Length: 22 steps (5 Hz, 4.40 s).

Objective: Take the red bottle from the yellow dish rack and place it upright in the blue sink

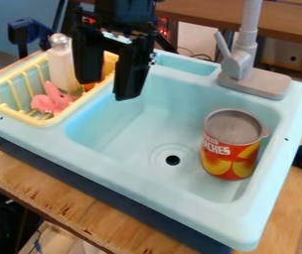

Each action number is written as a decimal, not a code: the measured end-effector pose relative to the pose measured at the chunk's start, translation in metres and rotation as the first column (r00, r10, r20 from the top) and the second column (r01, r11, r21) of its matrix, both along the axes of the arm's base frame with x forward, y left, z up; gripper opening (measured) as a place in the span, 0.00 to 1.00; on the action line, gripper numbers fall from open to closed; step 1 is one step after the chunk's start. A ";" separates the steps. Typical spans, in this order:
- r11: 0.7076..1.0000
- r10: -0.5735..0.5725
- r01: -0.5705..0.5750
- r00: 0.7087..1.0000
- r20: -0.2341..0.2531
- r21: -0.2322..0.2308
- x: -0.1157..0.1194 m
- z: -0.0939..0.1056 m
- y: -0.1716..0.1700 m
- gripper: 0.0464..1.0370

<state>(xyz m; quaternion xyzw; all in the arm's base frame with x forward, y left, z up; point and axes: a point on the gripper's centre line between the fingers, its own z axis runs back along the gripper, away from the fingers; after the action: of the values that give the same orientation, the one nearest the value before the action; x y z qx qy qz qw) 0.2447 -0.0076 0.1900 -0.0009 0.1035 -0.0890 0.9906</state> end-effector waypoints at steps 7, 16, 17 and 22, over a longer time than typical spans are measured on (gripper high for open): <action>0.991 -0.104 0.091 0.984 0.145 0.093 0.052 0.046 0.086 0.96; 0.999 -0.048 0.050 0.987 0.152 -0.008 0.092 0.005 0.100 0.28; 1.000 0.000 0.000 0.986 0.167 -0.002 0.077 0.014 0.099 0.28; 0.989 -0.118 0.140 0.945 0.305 -0.050 0.083 0.044 0.047 0.28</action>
<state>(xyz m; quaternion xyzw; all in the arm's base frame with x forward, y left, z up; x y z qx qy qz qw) 0.3278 0.0398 0.2345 -0.0156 -0.0523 -0.1563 0.9862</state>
